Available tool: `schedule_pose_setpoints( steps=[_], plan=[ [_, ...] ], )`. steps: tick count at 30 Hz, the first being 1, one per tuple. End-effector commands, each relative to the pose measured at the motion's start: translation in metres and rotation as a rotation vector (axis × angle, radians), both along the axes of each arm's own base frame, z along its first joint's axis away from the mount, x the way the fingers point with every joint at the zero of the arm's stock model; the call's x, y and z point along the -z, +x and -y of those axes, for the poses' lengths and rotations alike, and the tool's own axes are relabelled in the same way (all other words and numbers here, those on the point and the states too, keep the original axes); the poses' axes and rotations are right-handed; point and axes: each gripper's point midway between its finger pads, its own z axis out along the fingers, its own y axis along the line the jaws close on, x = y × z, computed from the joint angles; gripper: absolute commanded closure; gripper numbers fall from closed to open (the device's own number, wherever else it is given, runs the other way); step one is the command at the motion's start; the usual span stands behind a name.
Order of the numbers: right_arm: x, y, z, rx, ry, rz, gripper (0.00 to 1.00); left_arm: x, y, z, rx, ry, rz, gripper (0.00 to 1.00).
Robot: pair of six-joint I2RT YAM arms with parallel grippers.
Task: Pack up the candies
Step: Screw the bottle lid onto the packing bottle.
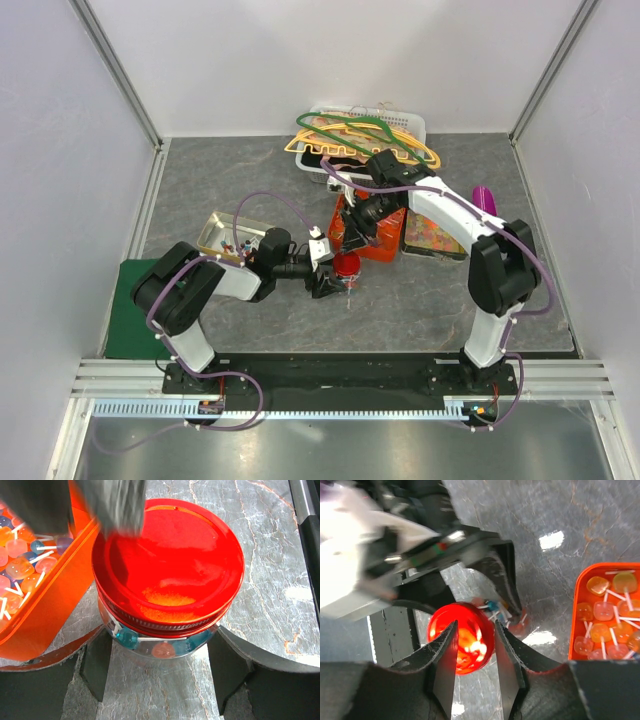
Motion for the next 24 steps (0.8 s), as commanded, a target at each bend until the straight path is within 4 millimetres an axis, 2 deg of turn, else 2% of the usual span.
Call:
schedule_pose_setpoints(
  steps=[1,4,9,16,24],
  plan=[
    [-0.01,0.008,-0.014,-0.023,0.059,0.013,0.57,0.006,0.008,-0.002,-0.029,0.025,-0.01,0.3],
    [-0.005,0.004,-0.014,-0.031,0.046,0.001,0.59,0.007,0.007,-0.002,-0.029,0.027,-0.015,0.3],
    [0.005,-0.01,-0.005,-0.042,0.019,-0.024,0.76,0.007,0.007,-0.003,-0.03,0.028,-0.014,0.3],
    [0.019,-0.035,0.017,-0.052,-0.048,-0.061,0.8,0.007,0.009,-0.002,-0.038,0.029,-0.014,0.3],
    [0.015,-0.055,0.032,-0.051,-0.048,-0.059,0.8,0.007,0.01,-0.002,-0.042,0.03,-0.012,0.3]
  ],
)
